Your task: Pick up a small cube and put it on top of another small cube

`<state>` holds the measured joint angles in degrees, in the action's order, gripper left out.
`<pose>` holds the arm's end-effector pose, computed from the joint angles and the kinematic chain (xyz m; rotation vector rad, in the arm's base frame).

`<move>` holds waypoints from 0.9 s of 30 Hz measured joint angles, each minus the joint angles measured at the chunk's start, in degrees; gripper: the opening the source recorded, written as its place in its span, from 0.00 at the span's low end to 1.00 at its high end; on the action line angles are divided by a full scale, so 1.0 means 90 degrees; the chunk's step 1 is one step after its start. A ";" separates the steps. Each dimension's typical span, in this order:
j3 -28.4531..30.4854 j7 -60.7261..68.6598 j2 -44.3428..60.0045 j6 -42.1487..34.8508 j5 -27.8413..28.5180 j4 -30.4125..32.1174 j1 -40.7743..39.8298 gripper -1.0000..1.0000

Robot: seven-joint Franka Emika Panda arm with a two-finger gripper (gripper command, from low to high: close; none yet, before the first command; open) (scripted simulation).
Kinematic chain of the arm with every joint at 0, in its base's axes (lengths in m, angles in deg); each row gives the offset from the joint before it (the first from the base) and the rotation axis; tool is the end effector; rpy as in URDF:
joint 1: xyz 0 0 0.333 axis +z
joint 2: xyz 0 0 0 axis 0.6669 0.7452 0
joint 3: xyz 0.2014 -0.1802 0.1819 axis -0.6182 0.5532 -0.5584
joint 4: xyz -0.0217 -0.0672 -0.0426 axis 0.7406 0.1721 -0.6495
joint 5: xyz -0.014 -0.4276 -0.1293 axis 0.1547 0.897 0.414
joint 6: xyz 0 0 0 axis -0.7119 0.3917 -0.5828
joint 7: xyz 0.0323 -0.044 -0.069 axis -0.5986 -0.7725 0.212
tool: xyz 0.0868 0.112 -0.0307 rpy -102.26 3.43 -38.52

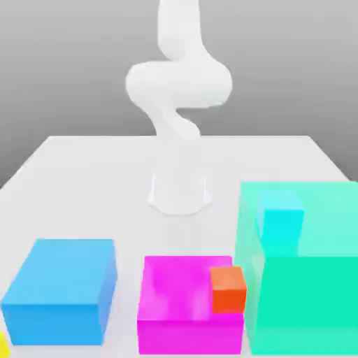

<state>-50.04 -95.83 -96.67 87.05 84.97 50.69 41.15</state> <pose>0.4528 -0.0195 0.6664 -2.4488 1.0975 -0.9547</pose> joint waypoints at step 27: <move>0.1450 0.0410 0.6287 0.1210 -0.1211 -0.1021 -0.1354 0.50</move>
<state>-36.99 -92.14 -40.08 97.94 74.07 41.50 28.96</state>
